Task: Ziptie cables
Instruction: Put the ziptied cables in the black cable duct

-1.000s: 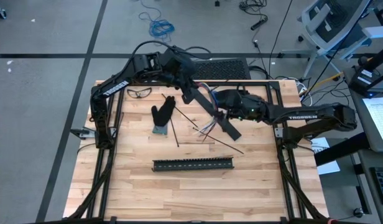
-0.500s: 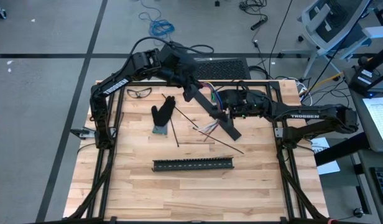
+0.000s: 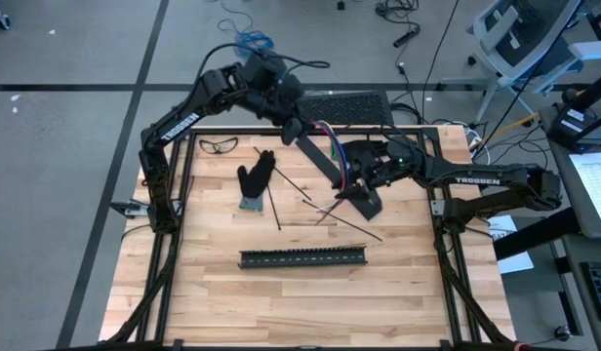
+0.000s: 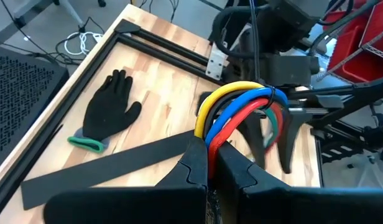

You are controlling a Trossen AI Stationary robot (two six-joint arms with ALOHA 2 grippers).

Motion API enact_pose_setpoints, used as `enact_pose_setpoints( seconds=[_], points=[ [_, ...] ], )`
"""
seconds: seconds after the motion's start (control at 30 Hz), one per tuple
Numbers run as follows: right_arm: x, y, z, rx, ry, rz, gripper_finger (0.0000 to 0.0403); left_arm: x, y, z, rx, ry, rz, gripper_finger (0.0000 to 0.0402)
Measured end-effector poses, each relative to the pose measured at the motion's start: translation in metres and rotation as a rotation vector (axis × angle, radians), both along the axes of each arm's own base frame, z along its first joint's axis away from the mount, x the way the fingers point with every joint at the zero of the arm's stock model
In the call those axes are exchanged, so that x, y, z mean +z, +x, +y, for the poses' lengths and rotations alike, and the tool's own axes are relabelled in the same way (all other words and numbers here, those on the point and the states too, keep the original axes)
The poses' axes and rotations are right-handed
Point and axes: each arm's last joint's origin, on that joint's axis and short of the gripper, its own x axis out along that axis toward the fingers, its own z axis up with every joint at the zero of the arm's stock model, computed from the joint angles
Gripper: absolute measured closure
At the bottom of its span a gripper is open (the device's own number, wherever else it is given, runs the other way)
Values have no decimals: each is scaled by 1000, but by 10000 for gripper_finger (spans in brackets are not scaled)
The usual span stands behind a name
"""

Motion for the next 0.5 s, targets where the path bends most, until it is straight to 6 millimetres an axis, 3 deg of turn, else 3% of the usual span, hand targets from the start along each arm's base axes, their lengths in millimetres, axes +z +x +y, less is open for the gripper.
enact_pose_setpoints(
  seconds=[0.23,0.5],
  points=[
    [1,-1,4,123,73,13,275,-4,-2,0,-36,-71,16,392],
    [2,-1,5,148,101,10,275,-31,4,-19,-118,-104,197,392]
  ],
)
